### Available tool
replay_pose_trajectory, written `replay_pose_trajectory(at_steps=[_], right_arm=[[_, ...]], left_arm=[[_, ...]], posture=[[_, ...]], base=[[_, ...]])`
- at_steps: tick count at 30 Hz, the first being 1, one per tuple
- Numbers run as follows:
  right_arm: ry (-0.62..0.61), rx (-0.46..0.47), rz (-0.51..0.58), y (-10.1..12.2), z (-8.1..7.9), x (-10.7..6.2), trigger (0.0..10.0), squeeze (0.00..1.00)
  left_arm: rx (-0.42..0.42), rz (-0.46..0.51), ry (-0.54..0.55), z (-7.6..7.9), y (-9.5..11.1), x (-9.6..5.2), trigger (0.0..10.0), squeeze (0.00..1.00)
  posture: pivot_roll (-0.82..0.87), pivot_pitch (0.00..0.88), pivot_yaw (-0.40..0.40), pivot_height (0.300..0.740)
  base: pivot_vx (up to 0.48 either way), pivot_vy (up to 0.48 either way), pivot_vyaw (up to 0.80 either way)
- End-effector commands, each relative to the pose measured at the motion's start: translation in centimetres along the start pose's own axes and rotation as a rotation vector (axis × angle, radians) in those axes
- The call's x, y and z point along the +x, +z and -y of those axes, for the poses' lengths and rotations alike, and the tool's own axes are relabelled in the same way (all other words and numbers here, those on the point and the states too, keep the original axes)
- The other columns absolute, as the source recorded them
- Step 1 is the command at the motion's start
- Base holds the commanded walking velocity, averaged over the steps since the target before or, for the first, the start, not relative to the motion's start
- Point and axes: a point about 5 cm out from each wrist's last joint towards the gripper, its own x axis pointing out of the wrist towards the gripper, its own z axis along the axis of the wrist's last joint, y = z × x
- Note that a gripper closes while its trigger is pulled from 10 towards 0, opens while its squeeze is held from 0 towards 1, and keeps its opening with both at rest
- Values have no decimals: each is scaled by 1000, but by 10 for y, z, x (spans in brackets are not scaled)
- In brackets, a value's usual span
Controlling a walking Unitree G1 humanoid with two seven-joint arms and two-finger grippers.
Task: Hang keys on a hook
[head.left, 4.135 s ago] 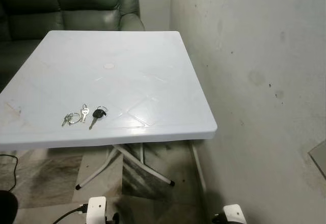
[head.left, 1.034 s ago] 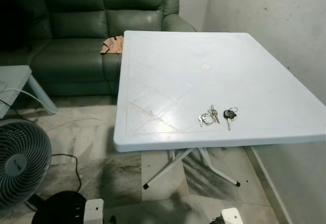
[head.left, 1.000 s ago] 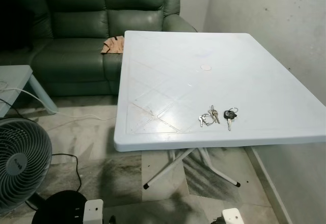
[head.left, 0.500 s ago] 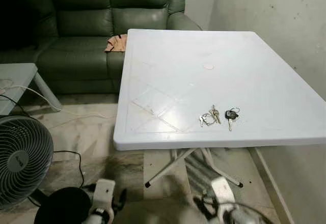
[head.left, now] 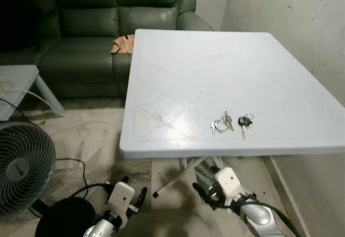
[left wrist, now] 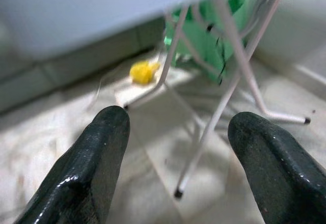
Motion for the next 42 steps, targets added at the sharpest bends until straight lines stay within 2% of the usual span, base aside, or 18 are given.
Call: replay_pose_trajectory(at_steps=[1, 8, 12, 14, 17, 24, 33, 36, 42], right_arm=[[27, -29, 60, 7, -1, 0, 10000, 0], [-14, -24, 168, 22, 5, 0, 10000, 0], [-11, -40, 164, 20, 5, -3, 10000, 0], [-16, -39, 162, 19, 5, -4, 10000, 0], [-24, -33, 175, 21, 5, -4, 10000, 0], [-53, 3, 202, 26, 7, 0, 10000, 0], [-88, 62, 197, 26, 16, 0, 10000, 0], [-138, 99, 232, 36, 26, 5, 10000, 0], [-186, 158, 255, 42, 33, 10, 10000, 0]], left_arm=[[42, 34, -45, 3, 5, -1, 10000, 0], [110, 71, -85, 2, 10, -3, 10000, 0], [161, 81, -114, 1, 13, -6, 10000, 0], [150, 88, -109, 2, 13, -7, 10000, 0], [181, 119, -134, 5, 19, -8, 10000, 0], [195, 179, -120, 2, 34, -6, 10000, 0], [193, 226, -75, -6, 50, -7, 10000, 0], [140, 264, 12, -17, 62, -7, 10000, 0], [74, 287, 89, -26, 72, -6, 10000, 0]], posture=[[-66, 0, -32, 728], [-63, 0, -26, 728], [-62, 0, -23, 728], [-65, 0, -18, 728], [-63, 0, -18, 728], [-62, 0, -16, 728], [-49, 0, -28, 728], [-46, 0, -38, 728], [-42, 0, -46, 728]], base=[[0, 0, 0], [0, 0, 0], [0, 0, 0], [0, 0, 0], [0, 0, 0], [0, 0, 0], [0, 0, 0], [0, 0, 0], [0, 0, 0]])
